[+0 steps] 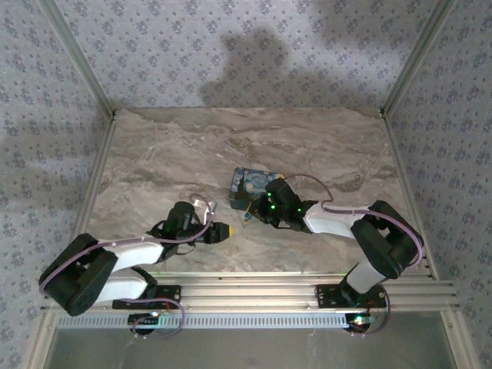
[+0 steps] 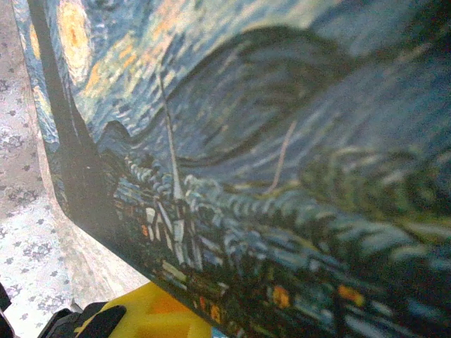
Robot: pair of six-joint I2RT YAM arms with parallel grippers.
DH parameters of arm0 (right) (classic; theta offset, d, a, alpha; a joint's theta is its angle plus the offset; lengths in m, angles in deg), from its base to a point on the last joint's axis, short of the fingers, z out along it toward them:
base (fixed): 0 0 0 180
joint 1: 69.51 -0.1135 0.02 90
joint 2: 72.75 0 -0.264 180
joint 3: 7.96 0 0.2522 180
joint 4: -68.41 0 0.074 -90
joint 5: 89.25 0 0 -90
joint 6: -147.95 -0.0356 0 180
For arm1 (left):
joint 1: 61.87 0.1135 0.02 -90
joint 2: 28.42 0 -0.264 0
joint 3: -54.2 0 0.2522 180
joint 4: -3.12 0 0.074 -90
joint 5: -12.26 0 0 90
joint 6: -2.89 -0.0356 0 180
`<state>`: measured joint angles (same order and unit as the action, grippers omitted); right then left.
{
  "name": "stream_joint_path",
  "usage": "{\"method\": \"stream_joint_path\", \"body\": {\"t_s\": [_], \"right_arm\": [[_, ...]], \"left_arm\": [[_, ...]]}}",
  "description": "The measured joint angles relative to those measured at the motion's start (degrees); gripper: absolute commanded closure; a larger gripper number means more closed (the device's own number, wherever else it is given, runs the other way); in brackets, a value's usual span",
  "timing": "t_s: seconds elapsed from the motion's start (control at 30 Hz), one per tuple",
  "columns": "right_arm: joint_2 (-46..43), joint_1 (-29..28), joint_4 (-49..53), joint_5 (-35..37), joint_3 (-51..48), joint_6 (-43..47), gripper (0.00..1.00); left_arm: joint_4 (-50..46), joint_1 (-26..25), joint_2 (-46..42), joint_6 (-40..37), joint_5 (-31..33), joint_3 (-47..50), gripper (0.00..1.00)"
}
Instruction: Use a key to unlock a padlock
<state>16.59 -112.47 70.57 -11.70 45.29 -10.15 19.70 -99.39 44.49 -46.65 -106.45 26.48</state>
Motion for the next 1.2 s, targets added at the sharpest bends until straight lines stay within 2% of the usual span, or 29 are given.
{"method": "stream_joint_path", "body": {"t_s": [0.07,0.17,0.3,0.5,0.7,1.0,1.07,1.1,1.13,1.2], "right_arm": [[0.0,0.1,-0.1,-0.2,0.0,0.0,0.99],[0.0,0.2,-0.2,-0.5,0.0,-0.1,0.99],[0.0,0.2,-0.4,-0.5,0.0,-0.4,0.99],[0.0,0.3,-0.4,-0.5,0.0,-0.5,0.99],[-0.1,0.3,-0.4,-0.5,0.0,-0.9,0.99],[-0.1,0.3,-0.5,-0.5,0.0,-1.1,0.99],[-0.1,0.3,-0.5,-0.5,0.0,-1.1,0.99],[-0.1,0.3,-0.5,-0.5,0.0,-1.1,0.99],[-0.1,0.3,-0.5,-0.5,0.0,-1.1,0.99],[-0.2,0.3,-0.4,-0.2,0.0,-1.1,0.99]], "left_arm": [[3.3,-1.2,2.3,0.7,0.3,-1.0,0.84],[8.9,-2.1,5.3,2.1,1.0,-1.9,0.85],[13.1,-3.0,8.2,2.4,2.6,-2.5,0.78],[15.1,-4.1,10.5,2.3,3.7,-3.5,0.77],[16.7,-4.1,13.5,2.4,4.7,-4.3,0.7],[19.5,-4.9,18.9,2.7,4.9,-6.4,0.7],[20.2,-5.3,20.1,3.1,4.9,-7.2,0.78],[20.7,-5.4,20.8,3.5,4.9,-7.5,0.88],[21.2,-5.4,21.4,3.7,5.0,-7.7,0.93],[22.1,-5.4,21.9,4.1,4.8,-7.6,0.99]]}}
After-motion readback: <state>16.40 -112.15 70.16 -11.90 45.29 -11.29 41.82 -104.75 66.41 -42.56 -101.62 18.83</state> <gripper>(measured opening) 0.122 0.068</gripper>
